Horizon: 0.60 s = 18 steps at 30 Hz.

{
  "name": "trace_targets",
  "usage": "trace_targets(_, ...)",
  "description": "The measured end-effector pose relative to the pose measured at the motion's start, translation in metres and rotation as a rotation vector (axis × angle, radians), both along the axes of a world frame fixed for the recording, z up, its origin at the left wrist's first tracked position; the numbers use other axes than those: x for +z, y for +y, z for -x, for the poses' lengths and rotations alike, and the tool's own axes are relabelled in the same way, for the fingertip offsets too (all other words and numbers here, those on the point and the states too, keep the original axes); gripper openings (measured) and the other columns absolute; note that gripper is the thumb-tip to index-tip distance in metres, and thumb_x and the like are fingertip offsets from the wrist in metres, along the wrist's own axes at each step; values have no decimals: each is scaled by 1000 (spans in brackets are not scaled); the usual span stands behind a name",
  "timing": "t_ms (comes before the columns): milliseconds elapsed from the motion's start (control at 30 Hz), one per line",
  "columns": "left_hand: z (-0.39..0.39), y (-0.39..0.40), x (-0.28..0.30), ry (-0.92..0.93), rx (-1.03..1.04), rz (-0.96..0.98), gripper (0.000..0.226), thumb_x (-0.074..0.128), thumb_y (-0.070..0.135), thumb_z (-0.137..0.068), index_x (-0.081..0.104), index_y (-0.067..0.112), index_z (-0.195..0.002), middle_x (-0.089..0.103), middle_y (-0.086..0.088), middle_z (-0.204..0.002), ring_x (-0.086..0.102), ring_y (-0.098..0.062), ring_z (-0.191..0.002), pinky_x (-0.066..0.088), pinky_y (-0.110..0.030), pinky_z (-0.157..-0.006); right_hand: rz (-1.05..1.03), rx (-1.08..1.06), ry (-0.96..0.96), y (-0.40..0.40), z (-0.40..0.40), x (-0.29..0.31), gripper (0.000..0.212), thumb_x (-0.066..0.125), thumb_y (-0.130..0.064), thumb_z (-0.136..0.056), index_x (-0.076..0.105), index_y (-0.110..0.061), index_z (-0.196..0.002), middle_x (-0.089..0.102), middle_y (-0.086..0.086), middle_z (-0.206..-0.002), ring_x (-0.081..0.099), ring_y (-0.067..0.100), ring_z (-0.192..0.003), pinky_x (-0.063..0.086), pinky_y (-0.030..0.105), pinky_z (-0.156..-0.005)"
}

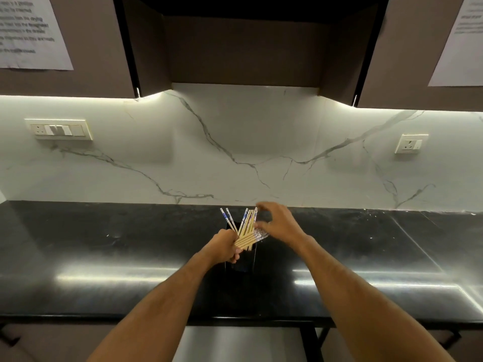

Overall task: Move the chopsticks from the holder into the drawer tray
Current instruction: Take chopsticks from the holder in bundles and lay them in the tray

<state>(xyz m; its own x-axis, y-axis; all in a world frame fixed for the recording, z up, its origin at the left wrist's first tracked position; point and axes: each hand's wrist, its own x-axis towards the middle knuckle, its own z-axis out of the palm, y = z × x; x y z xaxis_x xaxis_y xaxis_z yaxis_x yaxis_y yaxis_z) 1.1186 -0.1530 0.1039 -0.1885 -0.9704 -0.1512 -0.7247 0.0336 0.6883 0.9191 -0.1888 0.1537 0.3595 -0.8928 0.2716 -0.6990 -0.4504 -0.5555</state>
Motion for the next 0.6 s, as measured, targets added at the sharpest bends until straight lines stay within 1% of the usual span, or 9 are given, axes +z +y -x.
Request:
trace_targets(67,5,2,-3,-181,-26,15,11,60,11,-97,67,10,-105,71,-8,-94,71,-17,-80,63,-36,-82,-68,147,311,13,-5,-3,51,79,-23,-84,62,-18,-132,68,-3,-122,64,9,-103,50,28,-96)
trace_targets(100,9,3,-4,-270,-47,35,11,61,12,-97,67,10,-106,71,-8,-95,72,-19,-83,63,-39,-83,-79,182,429,20,-8,-8,38,77,-20,-86,66,-17,-122,71,-3,-113,64,7,-92,49,25,-88)
trace_targets(167,16,9,-8,-399,-92,90,10,63,13,-95,68,10,-103,71,-8,-95,72,-22,-85,62,-41,-84,-62,187,554,30,-11,-20,13,71,-13,-89,71,-15,-102,72,1,-95,63,10,-79,50,27,-78)
trace_targets(233,20,18,-14,-463,-122,114,7,63,13,-94,69,12,-98,69,-7,-93,70,-22,-83,61,-42,-84,-54,152,597,40,-11,-32,6,67,-10,-91,71,-14,-94,69,3,-88,63,14,-76,51,30,-76)
trace_targets(300,21,28,-21,-487,-147,118,7,63,12,-93,68,14,-97,68,-6,-94,69,-21,-84,60,-41,-85,-76,135,611,49,-10,-43,7,66,-11,-91,71,-14,-95,69,4,-89,62,14,-77,51,30,-77)
trace_targets(367,20,35,-30,-495,-160,119,9,63,11,-93,69,15,-99,68,-6,-97,68,-21,-87,59,-41,-87,-72,126,620,58,-10,-53,10,67,-10,-90,72,-15,-97,71,4,-91,66,17,-81,55,33,-81)
trace_targets(433,21,43,-35,-499,-172,114,11,61,11,-94,69,14,-101,70,-7,-97,68,-23,-89,58,-40,-87,-61,107,612,67,-11,-61,13,67,-9,-90,74,-15,-99,72,4,-93,67,18,-85,55,33,-82)
trace_targets(533,23,54,-41,-536,-192,79,15,60,13,-96,67,14,-110,68,-9,-103,67,-23,-94,55,-38,-90,-86,67,592,80,-10,-70,14,67,-10,-90,76,-16,-99,72,4,-91,66,17,-83,56,32,-80)
trace_targets(600,22,65,-49,-570,-195,63,19,60,13,-97,65,13,-115,66,-10,-107,66,-24,-98,54,-38,-92,-111,35,601,91,-10,-79,16,68,-11,-90,77,-16,-102,72,5,-91,68,20,-84,59,35,-81)
